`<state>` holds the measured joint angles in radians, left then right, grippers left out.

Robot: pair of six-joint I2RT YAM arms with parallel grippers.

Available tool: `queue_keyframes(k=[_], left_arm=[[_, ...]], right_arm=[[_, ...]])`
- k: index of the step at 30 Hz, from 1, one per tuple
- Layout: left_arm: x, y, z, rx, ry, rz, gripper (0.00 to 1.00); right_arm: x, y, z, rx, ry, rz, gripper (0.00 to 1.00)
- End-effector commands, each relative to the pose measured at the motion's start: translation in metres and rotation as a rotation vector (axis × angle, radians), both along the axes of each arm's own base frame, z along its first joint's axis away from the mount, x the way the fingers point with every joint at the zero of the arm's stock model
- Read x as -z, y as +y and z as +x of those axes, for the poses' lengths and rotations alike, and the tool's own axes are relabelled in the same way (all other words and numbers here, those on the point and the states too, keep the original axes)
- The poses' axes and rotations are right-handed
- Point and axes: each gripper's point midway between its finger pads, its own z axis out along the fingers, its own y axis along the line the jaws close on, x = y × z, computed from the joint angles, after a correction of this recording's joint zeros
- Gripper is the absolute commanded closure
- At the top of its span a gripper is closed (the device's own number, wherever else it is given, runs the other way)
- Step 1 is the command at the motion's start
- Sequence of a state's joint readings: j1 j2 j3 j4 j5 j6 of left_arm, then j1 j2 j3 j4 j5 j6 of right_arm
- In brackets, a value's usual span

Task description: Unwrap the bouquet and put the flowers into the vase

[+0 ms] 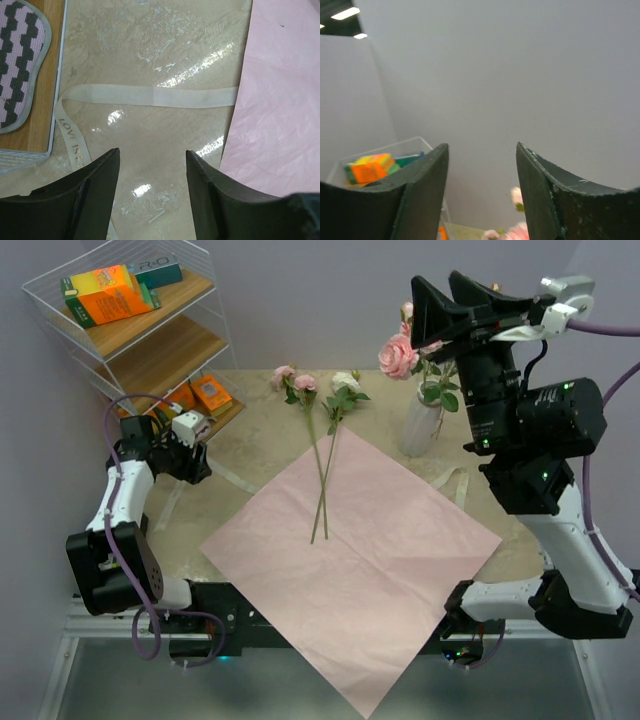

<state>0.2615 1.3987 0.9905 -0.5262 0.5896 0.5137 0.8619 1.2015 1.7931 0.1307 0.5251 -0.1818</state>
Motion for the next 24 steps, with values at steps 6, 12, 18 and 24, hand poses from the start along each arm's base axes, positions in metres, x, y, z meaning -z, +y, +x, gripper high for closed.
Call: queue_keyframes(k=[6, 12, 18, 24], left_arm=[[-0.026, 0.0, 0.01, -0.01, -0.051, -0.027, 0.4], [-0.026, 0.001, 0.009, -0.014, -0.052, -0.02, 0.4], [-0.028, 0.005, 0.009, -0.013, -0.068, 0.012, 0.4], [-0.03, 0.005, 0.008, -0.008, -0.08, 0.016, 0.4]], right_arm=[[0.006, 0.177, -0.004, -0.226, 0.018, -0.435, 0.59], [0.113, 0.249, 0.023, -0.244, 0.211, -0.599, 0.76], [0.242, 0.288, 0.033, -0.309, 0.444, -0.633, 1.0], [0.33, 0.278, 0.052, -0.259, 0.676, -0.47, 0.18]])
